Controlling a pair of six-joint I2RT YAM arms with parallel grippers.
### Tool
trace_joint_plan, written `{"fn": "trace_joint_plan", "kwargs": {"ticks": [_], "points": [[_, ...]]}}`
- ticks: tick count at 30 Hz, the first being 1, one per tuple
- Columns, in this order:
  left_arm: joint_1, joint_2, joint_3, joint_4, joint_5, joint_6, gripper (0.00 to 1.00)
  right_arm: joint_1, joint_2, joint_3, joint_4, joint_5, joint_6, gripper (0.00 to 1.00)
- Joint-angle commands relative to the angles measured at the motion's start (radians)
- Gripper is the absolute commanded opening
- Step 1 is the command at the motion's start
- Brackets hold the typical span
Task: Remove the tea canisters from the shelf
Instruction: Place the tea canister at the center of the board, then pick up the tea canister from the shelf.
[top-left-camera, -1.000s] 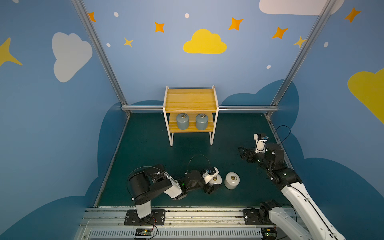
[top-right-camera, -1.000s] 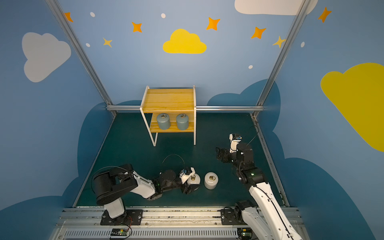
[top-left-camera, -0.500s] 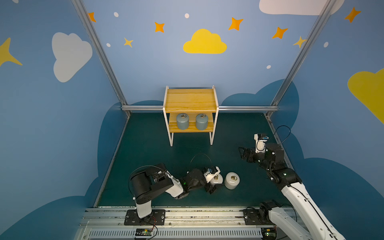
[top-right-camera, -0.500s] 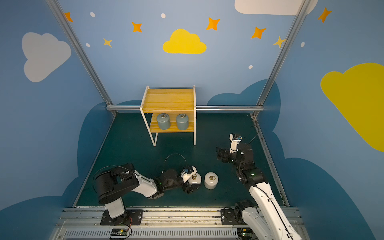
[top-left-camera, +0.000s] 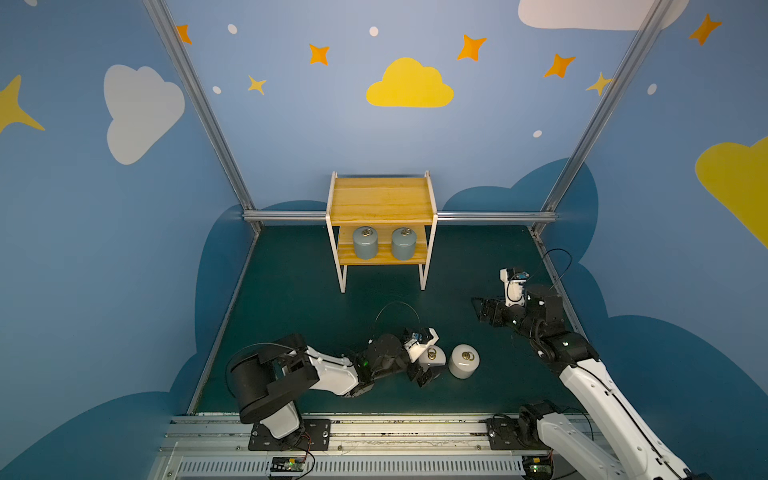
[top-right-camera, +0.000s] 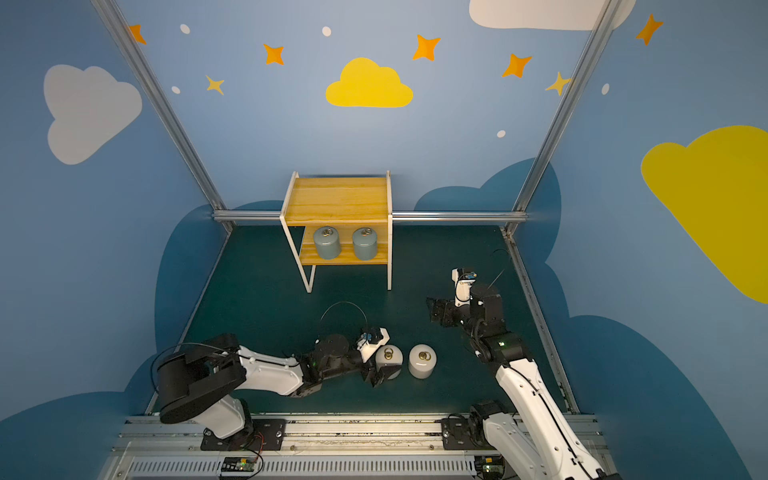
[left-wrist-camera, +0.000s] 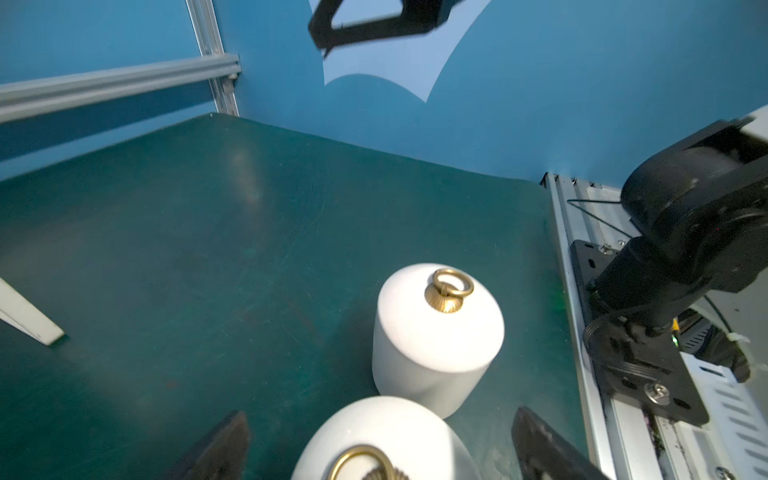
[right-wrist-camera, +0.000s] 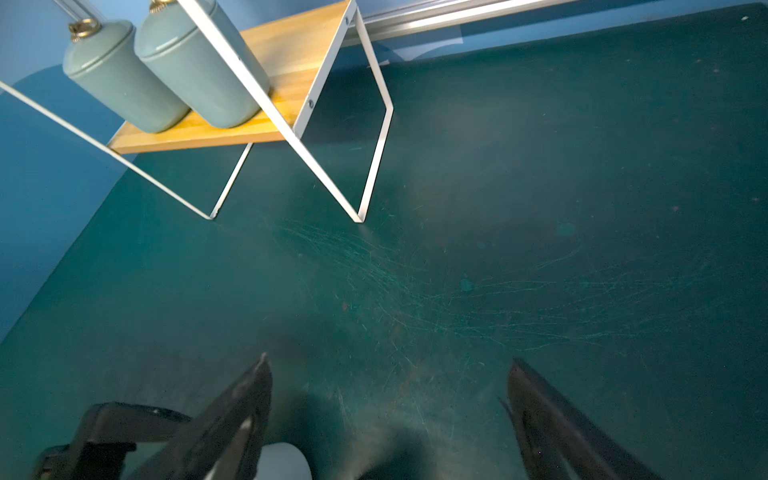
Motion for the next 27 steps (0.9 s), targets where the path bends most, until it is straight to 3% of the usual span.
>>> {"fn": "trace_joint_plan", "kwargs": {"ticks": [1, 5, 10, 18, 23, 27], "points": [[0.000, -0.102, -0.001, -0.159, -0.049, 0.042, 1.00, 0.056, 0.014, 0.044, -0.013, -0.007, -0.020, 0.90], [0.000, -0.265, -0.002, -0.311, -0.108, 0.068, 1.00, 0.157, 0.054, 0.065, 0.012, 0.050, -0.022, 0.90], [0.009, -0.492, -0.027, -0.497, -0.297, 0.045, 1.00, 0.293, 0.137, 0.087, 0.099, 0.152, -0.018, 0.90], [0.108, -0.854, -0.043, -0.839, -0.452, 0.006, 1.00, 0.446, 0.348, 0.160, 0.339, 0.298, -0.009, 0.90], [0.205, -1.026, -0.090, -0.933, -0.445, -0.039, 1.00, 0.516, 0.511, 0.241, 0.483, 0.385, -0.030, 0.90], [0.247, -1.087, -0.095, -0.996, -0.436, -0.044, 1.00, 0.537, 0.622, 0.301, 0.572, 0.430, -0.040, 0.91]]}}
